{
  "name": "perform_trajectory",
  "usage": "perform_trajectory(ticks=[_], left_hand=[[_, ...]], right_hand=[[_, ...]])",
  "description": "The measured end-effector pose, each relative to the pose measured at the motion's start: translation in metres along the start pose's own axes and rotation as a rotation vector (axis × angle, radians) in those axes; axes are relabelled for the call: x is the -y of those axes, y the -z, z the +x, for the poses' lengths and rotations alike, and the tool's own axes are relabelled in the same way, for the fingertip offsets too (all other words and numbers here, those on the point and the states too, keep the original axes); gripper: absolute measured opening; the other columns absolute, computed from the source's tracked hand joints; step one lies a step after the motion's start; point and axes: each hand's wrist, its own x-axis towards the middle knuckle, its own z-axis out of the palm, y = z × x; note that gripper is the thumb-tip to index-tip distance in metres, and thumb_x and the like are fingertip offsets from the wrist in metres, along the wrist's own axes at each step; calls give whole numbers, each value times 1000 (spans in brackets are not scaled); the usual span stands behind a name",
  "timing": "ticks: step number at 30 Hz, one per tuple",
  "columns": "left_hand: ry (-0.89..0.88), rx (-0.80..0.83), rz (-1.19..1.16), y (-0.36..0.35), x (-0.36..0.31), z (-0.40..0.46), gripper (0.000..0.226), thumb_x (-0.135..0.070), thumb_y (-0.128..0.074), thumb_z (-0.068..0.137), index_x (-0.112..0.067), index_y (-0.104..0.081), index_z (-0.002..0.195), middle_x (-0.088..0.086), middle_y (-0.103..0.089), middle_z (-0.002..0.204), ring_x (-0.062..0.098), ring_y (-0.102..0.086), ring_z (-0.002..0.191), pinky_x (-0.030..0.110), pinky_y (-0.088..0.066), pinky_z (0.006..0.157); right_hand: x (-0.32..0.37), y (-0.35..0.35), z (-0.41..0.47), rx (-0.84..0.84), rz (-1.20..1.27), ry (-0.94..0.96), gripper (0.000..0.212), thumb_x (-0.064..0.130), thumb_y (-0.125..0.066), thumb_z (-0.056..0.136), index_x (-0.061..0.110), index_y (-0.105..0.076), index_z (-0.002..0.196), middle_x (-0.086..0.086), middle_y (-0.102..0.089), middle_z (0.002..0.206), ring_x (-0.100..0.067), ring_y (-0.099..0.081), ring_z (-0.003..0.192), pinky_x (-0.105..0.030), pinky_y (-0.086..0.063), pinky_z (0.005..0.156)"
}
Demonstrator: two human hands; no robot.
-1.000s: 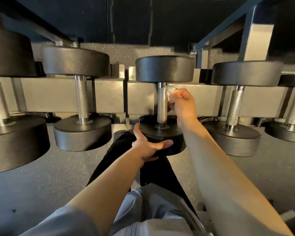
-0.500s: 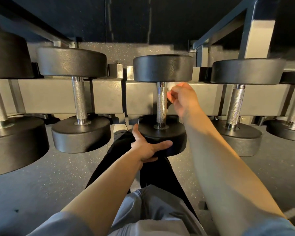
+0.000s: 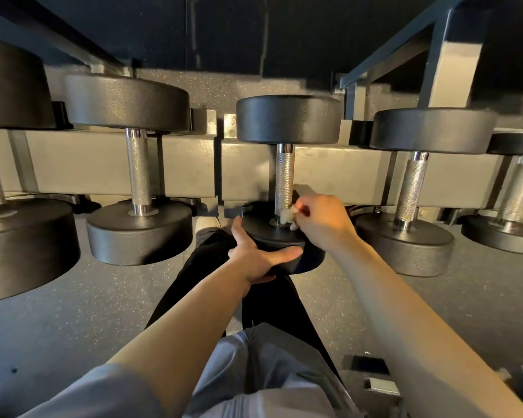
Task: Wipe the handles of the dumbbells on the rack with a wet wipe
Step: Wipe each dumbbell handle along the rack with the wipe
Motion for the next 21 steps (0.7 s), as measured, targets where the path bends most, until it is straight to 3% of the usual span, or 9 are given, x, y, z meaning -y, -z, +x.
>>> perform_trajectory(ticks=[2,4,6,9,12,16,19,21], left_hand=[[-16,-4,14,-1,0,0,162,-52,-92,13,-57,11,138,5,-31,144,33,-47,121,46,-58,81],[-27,3,2,-1,0,0,163,-52,-92,12,-59,10,138,4,-30,145,31,-47,121,42,-59,78],[-31,17,-1,0,0,0,164,-51,-92,12,-58,11,139,5,-29,145,29,-48,119,40,-59,77],[-36,17,21,2,0,0,168,-57,-87,2,-58,10,139,6,-29,144,30,-49,119,42,-60,78],[-44,22,23,2,0,1,169,-57,-87,1,-58,10,139,6,-28,145,31,-48,119,43,-59,79],[-37,26,9,2,-1,0,165,-51,-88,7,-58,9,140,6,-29,144,30,-49,119,43,-59,80],[-31,11,3,2,-1,-1,160,-49,-88,13,-57,9,141,7,-29,144,31,-49,120,43,-59,80],[-32,15,-4,1,1,-2,162,-50,-88,10,-57,8,141,7,-29,144,31,-48,120,43,-59,80]], right_hand=[[6,3,-2,-286,-17,210,11,7,-57,88,8,-68,91,-7,-67,87,-23,-61,78,-30,-45,67],[10,8,14,-582,-68,434,13,1,-59,85,7,-69,92,-9,-67,86,-25,-63,78,-33,-49,68],[11,13,35,-680,-266,634,20,0,-62,81,12,-68,96,-6,-65,85,-24,-61,76,-33,-50,65],[1,12,52,-641,-539,689,34,1,-59,83,15,-63,113,-5,-59,84,-24,-54,75,-34,-45,66],[-10,11,51,-582,-542,676,40,6,-52,88,13,-56,127,-9,-58,77,-29,-53,72,-40,-46,65],[8,27,57,-350,-327,681,24,21,-50,93,24,-67,111,-8,-67,85,-31,-62,78,-41,-52,67],[15,23,52,-213,-347,636,21,12,-53,92,15,-70,104,-11,-69,98,-32,-63,91,-42,-51,79],[11,12,40,-36,-372,621,22,13,-49,94,11,-70,100,-9,-68,99,-28,-62,93,-38,-48,83]])
